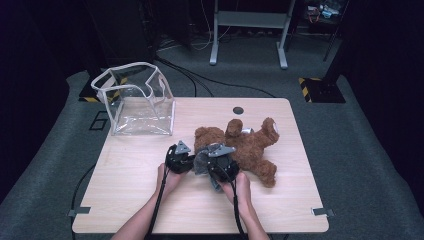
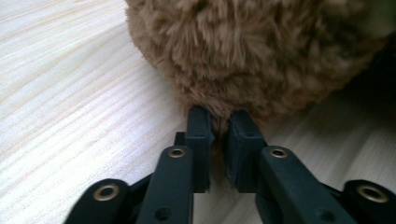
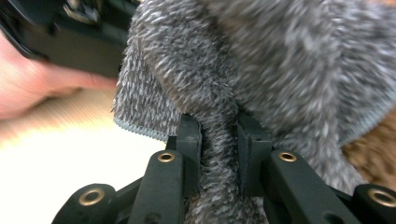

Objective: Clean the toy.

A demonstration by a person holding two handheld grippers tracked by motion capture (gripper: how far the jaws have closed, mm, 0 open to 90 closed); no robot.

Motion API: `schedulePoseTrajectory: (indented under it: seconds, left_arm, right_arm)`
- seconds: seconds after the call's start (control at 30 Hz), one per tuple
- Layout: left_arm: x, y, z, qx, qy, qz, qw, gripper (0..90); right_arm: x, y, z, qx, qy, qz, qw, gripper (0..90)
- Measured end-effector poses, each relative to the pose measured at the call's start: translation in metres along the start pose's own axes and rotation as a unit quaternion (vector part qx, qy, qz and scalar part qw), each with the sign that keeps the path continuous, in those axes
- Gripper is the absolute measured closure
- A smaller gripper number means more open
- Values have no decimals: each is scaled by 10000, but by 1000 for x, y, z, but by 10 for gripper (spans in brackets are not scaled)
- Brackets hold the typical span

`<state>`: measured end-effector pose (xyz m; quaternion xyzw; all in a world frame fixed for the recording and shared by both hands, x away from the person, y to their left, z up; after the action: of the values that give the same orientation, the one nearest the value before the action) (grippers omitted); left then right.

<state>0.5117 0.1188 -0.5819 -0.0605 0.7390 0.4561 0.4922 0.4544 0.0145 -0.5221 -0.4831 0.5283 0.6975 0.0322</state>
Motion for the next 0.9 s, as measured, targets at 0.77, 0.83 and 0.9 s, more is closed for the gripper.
schedulePoseTrajectory:
  seconds: [0.77, 0.83, 0.9]
  left_arm:
    - [-67, 27, -26, -376, -560, -639, 9957, 202]
    - [-78, 23, -36, -354, -718, -655, 9946, 201]
    - [-84, 17, -42, -369, -838, -649, 9937, 205]
  right_arm:
    - [-8, 64, -102, 1250, -523, -483, 9896, 747]
    - [-7, 63, -102, 1240, -544, -476, 9896, 747]
    - [-8, 63, -102, 1248, -524, -486, 9896, 747]
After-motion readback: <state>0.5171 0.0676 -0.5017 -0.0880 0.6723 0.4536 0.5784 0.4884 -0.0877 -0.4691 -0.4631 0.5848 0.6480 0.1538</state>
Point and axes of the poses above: each handheld gripper's, and its own axes: y roughly backward along the jaws, x roughly out of its underside, z roughly to its left, the point moved 9 cm from there along -y, roughly forward along the jaws, and after that the axes turned 3 degrees about y, right-handed, at the moved point
